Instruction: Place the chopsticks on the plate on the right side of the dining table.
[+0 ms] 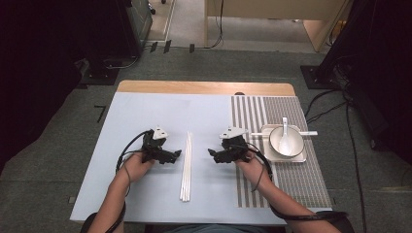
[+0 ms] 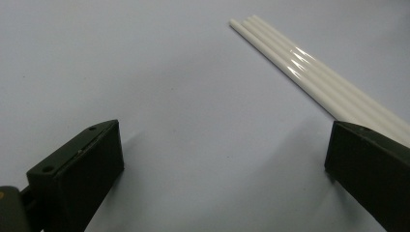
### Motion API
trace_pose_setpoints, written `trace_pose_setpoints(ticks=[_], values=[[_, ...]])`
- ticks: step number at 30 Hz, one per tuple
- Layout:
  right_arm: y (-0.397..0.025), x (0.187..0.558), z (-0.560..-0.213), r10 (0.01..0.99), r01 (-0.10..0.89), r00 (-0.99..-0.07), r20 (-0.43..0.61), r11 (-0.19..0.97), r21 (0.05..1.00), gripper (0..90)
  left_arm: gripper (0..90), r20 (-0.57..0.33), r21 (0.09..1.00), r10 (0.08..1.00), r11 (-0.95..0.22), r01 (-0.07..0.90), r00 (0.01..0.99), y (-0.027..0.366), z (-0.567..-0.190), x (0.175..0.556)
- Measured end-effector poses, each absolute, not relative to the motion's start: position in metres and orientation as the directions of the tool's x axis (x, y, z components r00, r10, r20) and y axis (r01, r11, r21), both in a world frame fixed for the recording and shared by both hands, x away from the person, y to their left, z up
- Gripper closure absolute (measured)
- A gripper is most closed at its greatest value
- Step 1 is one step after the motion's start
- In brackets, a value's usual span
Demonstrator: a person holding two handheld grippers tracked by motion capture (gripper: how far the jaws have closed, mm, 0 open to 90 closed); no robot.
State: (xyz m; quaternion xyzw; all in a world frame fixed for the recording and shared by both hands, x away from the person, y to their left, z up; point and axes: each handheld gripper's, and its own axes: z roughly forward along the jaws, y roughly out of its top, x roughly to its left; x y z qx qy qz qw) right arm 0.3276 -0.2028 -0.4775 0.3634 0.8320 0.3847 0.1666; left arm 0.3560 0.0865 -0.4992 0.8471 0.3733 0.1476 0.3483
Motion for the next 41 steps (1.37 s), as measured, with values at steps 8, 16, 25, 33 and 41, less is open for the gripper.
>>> trace_pose_setpoints(ticks=[8,16,25,33,41], values=[[-0.201,0.327,-0.49,0.724,0.475,-0.69,0.001,0.452,0.755,18.2,0.0,-0.01,0.7,0.735,-0.479,0.53,0.678,0.087,-0.499,0.356],[-0.198,0.331,-0.501,0.721,0.475,-0.692,-0.011,0.468,0.745,18.0,0.0,-0.011,0.701,0.736,-0.477,0.53,0.677,0.087,-0.499,0.356],[-0.199,0.336,-0.502,0.73,0.508,-0.683,0.021,0.453,0.733,14.8,0.0,-0.014,0.7,0.736,-0.476,0.532,0.677,0.087,-0.499,0.356],[-0.199,0.337,-0.502,0.727,0.512,-0.686,0.028,0.455,0.729,13.8,0.0,-0.014,0.7,0.736,-0.476,0.532,0.677,0.087,-0.5,0.356],[-0.199,0.337,-0.502,0.727,0.511,-0.686,0.027,0.456,0.728,13.8,0.0,-0.014,0.7,0.736,-0.476,0.532,0.677,0.087,-0.5,0.356]])
